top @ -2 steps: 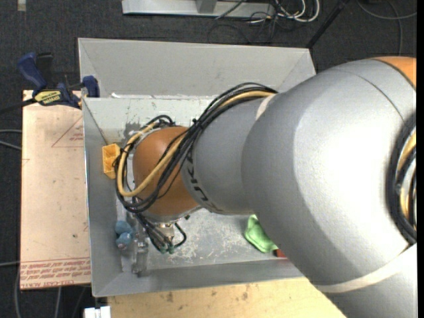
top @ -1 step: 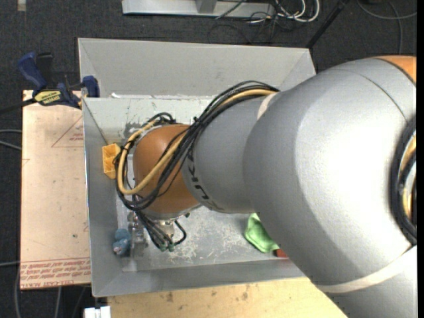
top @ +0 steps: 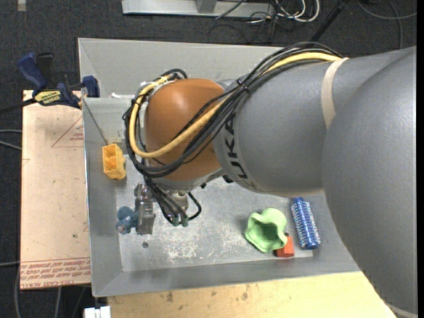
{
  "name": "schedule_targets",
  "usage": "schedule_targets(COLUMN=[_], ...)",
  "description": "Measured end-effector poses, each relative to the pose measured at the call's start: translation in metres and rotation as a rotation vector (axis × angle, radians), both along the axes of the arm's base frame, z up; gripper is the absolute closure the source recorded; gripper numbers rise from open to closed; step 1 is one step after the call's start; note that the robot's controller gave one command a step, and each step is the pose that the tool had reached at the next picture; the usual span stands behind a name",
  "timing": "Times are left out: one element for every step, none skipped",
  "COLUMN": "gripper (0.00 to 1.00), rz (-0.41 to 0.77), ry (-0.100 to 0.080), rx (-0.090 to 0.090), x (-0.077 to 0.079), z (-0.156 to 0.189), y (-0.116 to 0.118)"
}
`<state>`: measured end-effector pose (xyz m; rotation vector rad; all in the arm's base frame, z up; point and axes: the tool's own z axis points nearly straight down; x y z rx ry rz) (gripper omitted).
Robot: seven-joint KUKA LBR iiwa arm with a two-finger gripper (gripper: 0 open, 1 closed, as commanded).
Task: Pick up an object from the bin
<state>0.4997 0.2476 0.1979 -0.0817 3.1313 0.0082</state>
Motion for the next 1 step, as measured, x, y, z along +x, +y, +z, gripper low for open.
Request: schedule_targets(gripper=[1.0], rz=[0.311], ry=[0.0], rx=[-0.004], x=[-0.0054], z=[0.0699], y=[-0.0107])
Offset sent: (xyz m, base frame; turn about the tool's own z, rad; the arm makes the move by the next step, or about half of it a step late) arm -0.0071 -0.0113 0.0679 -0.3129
